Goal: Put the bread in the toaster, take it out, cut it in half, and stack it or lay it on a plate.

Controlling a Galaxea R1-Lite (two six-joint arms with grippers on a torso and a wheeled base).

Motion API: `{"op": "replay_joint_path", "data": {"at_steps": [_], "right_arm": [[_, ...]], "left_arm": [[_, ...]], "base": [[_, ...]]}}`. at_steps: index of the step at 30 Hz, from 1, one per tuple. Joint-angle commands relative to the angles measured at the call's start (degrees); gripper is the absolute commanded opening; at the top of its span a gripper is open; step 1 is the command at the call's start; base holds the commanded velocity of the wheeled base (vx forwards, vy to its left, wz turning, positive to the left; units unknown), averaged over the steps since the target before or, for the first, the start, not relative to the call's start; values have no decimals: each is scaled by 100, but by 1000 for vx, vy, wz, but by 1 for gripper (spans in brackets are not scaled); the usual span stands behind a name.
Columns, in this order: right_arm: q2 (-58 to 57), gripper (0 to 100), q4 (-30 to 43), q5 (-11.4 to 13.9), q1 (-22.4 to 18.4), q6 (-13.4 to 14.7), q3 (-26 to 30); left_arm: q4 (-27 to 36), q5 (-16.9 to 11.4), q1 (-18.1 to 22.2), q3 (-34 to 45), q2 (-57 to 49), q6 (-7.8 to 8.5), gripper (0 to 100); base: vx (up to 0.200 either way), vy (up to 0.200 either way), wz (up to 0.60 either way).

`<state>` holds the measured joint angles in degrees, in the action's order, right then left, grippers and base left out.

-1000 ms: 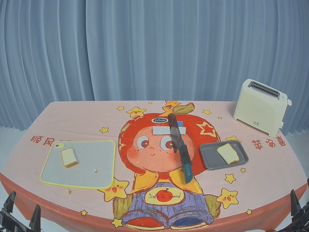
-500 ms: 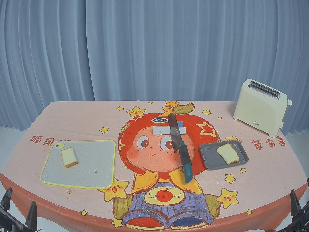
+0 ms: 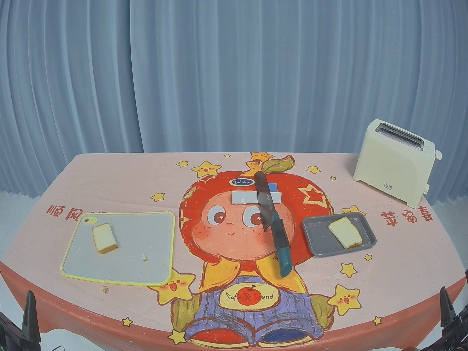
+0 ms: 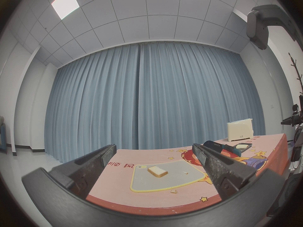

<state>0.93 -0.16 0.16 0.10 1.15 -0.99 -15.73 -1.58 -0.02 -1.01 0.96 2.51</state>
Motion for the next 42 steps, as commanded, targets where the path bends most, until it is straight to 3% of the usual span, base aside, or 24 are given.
{"op": "replay_joint_path", "data": {"at_steps": [1,42], "right_arm": [[-93,100,-2,2,8,0,99],[-93,100,-2,2,8,0,99]], "left_arm": [[-1,0,2,101,9,-5,100],[-423,-149,20,101,0,-40,100]], "base": [[0,0,0],[0,0,0]]}}
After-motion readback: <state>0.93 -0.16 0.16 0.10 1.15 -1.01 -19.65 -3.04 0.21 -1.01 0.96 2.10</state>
